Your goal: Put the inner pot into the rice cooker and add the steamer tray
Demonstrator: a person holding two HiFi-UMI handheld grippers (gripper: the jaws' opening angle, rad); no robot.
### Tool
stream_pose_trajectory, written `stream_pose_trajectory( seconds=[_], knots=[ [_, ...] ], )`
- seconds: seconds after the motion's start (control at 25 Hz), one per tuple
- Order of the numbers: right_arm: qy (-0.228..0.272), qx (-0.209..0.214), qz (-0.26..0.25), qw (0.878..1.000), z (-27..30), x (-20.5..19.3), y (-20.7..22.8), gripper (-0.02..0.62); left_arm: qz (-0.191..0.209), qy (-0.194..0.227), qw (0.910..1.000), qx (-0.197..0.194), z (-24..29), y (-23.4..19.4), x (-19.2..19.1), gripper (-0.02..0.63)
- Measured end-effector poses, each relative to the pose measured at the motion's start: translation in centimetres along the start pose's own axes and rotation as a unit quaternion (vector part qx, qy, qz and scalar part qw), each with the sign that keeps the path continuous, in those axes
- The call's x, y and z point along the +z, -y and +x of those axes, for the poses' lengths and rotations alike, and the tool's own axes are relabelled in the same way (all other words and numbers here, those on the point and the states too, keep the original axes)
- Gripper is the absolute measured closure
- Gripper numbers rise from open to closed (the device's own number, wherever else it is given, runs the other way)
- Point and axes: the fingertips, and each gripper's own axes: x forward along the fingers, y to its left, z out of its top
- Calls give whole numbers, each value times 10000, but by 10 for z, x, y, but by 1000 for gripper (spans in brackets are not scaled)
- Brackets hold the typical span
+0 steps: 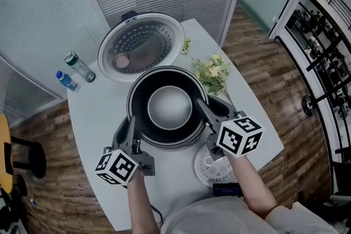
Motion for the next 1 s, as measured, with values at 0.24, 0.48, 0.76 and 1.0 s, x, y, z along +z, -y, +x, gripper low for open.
stream_pose_trajectory(
  seconds=[0.24, 0.48, 0.76, 1.0],
  knots=[
    [-243, -36, 25, 9997, 11, -9, 9, 494, 75, -167, 9998, 94, 9, -8, -9, 528],
    [-568, -19, -1, 9984, 20, -19, 17, 488, 348, -404, 9982, 284, 16, -17, -19, 526],
    [-799, -38, -333, 9962, 25, -25, 17, 479, 613, -642, 9948, 508, 19, -25, -29, 515],
    [-1164, -147, -874, 9892, 28, -29, 19, 462, 671, -703, 9940, 504, 20, -25, -31, 512]
  ],
)
